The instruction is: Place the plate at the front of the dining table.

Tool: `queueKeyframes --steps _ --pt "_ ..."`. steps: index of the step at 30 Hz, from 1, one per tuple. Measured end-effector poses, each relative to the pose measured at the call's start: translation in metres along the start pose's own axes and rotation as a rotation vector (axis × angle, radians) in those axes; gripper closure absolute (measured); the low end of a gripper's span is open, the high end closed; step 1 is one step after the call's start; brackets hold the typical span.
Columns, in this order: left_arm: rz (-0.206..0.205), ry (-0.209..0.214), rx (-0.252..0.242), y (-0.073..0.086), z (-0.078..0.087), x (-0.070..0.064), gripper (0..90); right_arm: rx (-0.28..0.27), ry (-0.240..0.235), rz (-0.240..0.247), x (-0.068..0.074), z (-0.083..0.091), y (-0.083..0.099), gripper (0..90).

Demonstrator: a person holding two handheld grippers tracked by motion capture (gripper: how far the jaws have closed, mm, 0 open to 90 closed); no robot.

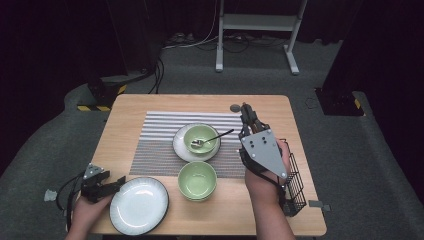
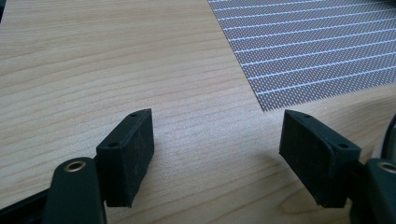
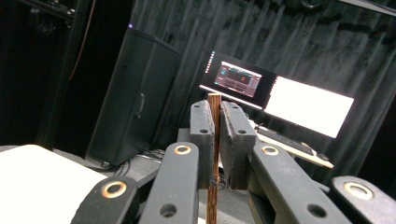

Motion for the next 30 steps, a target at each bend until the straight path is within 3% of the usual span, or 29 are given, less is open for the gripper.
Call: queueKeyframes --steps 17,30 --pt "-0.002 0.002 0.000 0.000 0.000 -0.001 26.4 0.017 -0.070 -0.034 0.026 -0.005 0.014 84.2" --pt "0.020 0.018 -0.007 0.000 0.001 0.002 28.8 0.004 -0.132 -0.069 0.044 0.003 0.024 84.2"
Point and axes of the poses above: each handheld gripper's, and its own axes: z roughly backward along the jaws, y roughly out of its underside, x roughly to its left, the point moved 8 cm from there along -z, roughly forward along the jaws, and after that the axes turned 15 degrees about -z, right-handed, at the moved point
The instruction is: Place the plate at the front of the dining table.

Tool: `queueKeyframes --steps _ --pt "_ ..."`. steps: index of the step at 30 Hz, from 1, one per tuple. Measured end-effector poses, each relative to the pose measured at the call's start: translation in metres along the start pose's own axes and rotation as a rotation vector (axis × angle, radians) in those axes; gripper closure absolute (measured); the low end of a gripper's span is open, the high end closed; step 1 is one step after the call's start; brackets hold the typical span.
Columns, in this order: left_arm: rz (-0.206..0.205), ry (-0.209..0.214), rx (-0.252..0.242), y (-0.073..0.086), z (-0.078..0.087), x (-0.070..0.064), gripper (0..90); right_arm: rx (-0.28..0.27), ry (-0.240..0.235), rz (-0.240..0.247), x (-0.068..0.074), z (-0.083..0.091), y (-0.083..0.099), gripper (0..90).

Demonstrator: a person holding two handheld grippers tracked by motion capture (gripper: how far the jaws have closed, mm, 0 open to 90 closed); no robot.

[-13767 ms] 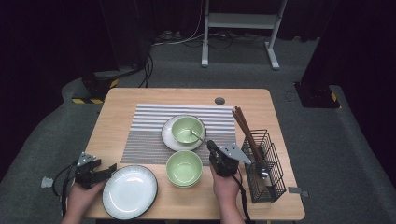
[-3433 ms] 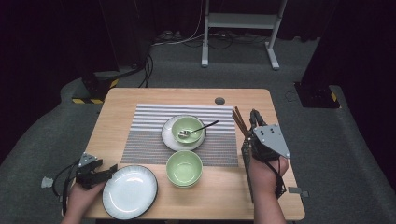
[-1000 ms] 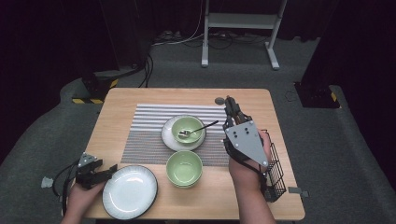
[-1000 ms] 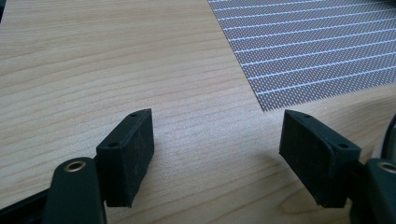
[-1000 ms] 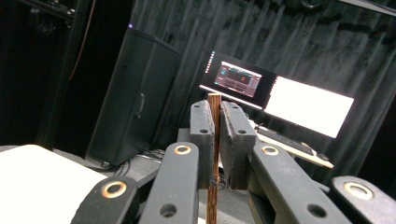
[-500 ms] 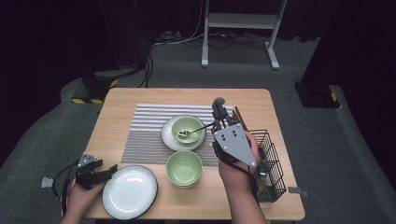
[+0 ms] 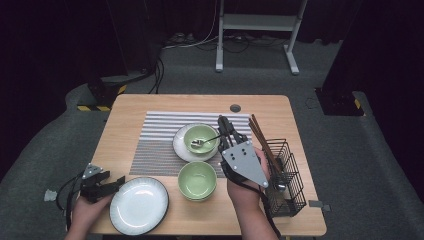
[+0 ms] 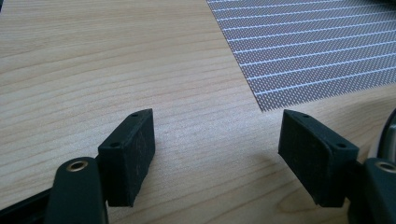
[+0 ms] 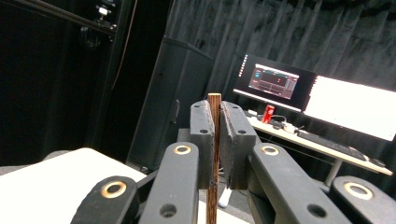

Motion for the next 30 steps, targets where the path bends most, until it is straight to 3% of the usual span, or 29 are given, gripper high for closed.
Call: queueKeyframes --steps 4,10,15,19,22,24,30 --pt "0.009 0.003 0.000 -0.002 0.001 0.002 31.2 -0.005 -0.019 -0.017 0.004 -0.001 0.005 84.2" --pt "-0.030 -0.011 -0.018 -0.015 0.015 0.004 31.8 0.007 -0.042 -0.031 0.011 -0.007 0.014 84.2" --pt "-0.054 0.024 -0.102 -0.036 0.029 -0.009 32.2 0.017 -0.063 -0.041 0.018 -0.012 0.022 84.2" --pt "-0.083 0.054 -0.143 -0.048 0.036 -0.023 31.6 0.014 -0.080 -0.042 0.025 -0.016 0.023 84.2" --pt "-0.072 0.077 -0.172 -0.053 0.039 -0.030 32.1 0.006 -0.087 -0.037 0.028 -0.018 0.023 84.2" --pt "-0.053 0.115 -0.188 -0.056 0.039 -0.037 31.8 0.004 -0.091 -0.045 0.029 -0.019 0.022 84.2" --pt "-0.085 0.144 -0.245 -0.066 0.044 -0.052 32.1 -0.006 -0.111 -0.056 0.036 -0.022 0.018 84.2"
Point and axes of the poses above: each handheld gripper's, and its own axes: z roughly backward along the jaws, y roughly out of its underside, x roughly to its left, the point moved 8 cm from there along -z, roughly forward along the jaws, and after that the axes turned 15 degrees about -z, right-handed, at the moved point
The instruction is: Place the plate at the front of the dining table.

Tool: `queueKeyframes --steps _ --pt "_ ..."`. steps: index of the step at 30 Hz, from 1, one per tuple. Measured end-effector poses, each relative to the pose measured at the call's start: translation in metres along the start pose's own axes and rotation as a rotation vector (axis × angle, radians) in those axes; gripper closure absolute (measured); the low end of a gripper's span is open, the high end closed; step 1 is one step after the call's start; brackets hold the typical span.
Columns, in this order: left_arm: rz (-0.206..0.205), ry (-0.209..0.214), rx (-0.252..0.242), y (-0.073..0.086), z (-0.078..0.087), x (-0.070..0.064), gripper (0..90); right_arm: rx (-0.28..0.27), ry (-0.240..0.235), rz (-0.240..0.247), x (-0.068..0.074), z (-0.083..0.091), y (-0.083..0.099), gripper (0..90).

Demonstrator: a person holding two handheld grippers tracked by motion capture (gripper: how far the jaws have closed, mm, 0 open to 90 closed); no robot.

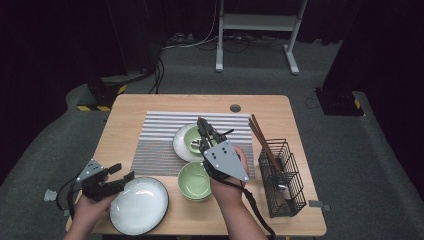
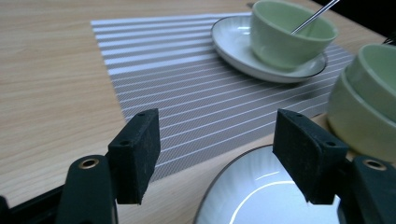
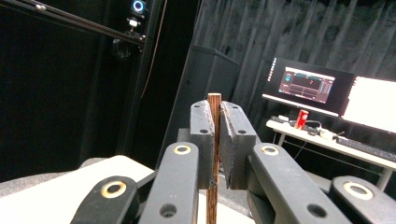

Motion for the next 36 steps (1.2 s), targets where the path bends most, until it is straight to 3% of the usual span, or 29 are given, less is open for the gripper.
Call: queueKeyframes --steps 3,9,13,17,18,19,20,22,25,26,31,36 --pt "-0.039 -0.016 -0.009 -0.004 0.000 -0.006 30.8 -0.008 -0.016 0.008 0.007 -0.001 -0.002 84.2" --pt "-0.016 0.014 0.035 -0.007 -0.004 -0.011 28.6 -0.017 -0.042 0.010 0.019 -0.006 -0.006 84.2" --pt "-0.043 0.024 0.035 -0.010 -0.004 -0.016 24.1 -0.033 -0.060 0.007 0.027 -0.007 -0.011 84.2" --pt "-0.081 0.050 0.002 -0.016 -0.003 -0.024 20.9 -0.038 -0.079 0.000 0.034 -0.008 -0.015 84.2" --pt "-0.072 0.041 -0.017 -0.018 -0.005 -0.027 21.0 -0.041 -0.085 -0.001 0.037 -0.009 -0.016 84.2" --pt "-0.097 0.047 -0.001 -0.018 -0.003 -0.028 21.1 -0.040 -0.092 -0.003 0.039 -0.009 -0.016 84.2" --pt "-0.074 0.035 -0.032 -0.022 -0.005 -0.030 22.2 -0.041 -0.098 -0.006 0.042 -0.009 -0.016 84.2" --pt "-0.075 0.025 -0.055 -0.026 -0.003 -0.033 24.6 -0.043 -0.107 -0.006 0.047 -0.009 -0.016 84.2" --pt "-0.071 0.043 -0.104 -0.034 -0.001 -0.038 25.3 -0.048 -0.126 -0.012 0.054 -0.010 -0.017 84.2" --pt "-0.111 0.061 -0.079 -0.033 0.000 -0.038 24.9 -0.047 -0.133 -0.015 0.058 -0.010 -0.017 84.2" --pt "-0.136 0.063 -0.093 -0.040 -0.001 -0.044 25.7 -0.045 -0.160 -0.025 0.069 -0.011 -0.015 84.2" --pt "-0.148 0.060 -0.144 -0.049 0.002 -0.049 28.8 -0.035 -0.185 -0.032 0.081 -0.011 -0.010 84.2"
Point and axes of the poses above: each handheld gripper's, and its own axes: z roughly backward along the jaws, y roughly out of its underside, x roughly to its left, the point moved 8 cm from there along -z, roughly forward along the jaws, and after that the axes turned 15 degrees about -z, right-handed, at the moved point
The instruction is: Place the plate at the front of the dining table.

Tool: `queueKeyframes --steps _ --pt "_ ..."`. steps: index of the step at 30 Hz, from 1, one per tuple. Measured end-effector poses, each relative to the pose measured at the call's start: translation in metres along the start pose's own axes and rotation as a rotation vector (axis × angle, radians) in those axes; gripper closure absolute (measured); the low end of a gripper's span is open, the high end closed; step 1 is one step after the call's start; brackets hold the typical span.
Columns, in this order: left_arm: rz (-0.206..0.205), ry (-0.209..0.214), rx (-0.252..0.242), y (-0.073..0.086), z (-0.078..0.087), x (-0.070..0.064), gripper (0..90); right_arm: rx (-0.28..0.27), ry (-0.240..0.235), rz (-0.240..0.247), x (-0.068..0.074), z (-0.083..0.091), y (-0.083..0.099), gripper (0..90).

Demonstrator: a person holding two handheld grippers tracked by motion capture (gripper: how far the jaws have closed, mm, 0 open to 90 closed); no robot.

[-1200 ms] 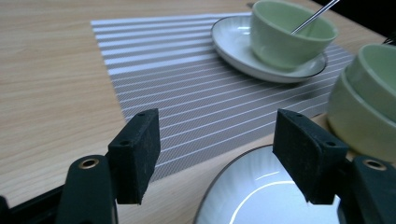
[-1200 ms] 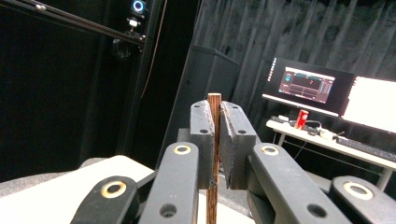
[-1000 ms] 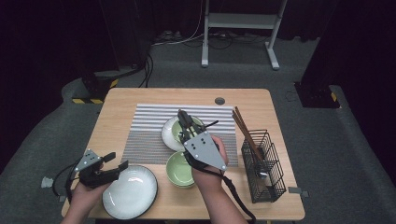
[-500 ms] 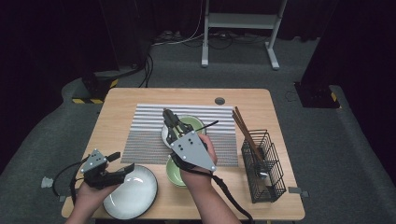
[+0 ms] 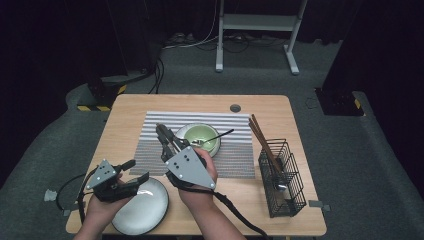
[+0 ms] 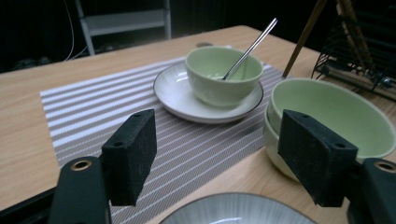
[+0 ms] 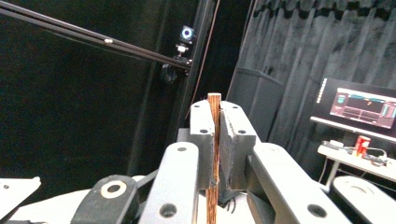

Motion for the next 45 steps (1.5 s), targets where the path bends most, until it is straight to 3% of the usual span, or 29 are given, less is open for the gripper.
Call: queueKeyframes --steps 11,22,30,45 --pt "-0.022 -0.022 -0.065 -0.022 -0.001 -0.006 38.4 0.018 -0.051 -0.041 0.018 -0.002 0.010 84.2" --pt "-0.072 0.016 -0.132 -0.037 -0.007 -0.026 49.6 0.034 -0.085 -0.071 0.030 -0.004 0.020 84.2" --pt "-0.078 0.037 -0.181 -0.045 -0.011 -0.036 56.0 0.042 -0.097 -0.101 0.032 -0.002 0.026 84.2" --pt "-0.072 0.018 -0.250 -0.059 -0.014 -0.042 69.7 0.054 -0.103 -0.131 0.032 0.000 0.032 84.2"
Point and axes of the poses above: each handheld gripper's, and its own axes: z roughly backward along the jaws, y roughly out of its underside, x roughly to its left, the point moved 8 cm from there along -z, roughly forward along the jaws, and after that the axes turned 15 degrees about -z, right-handed, at the moved point
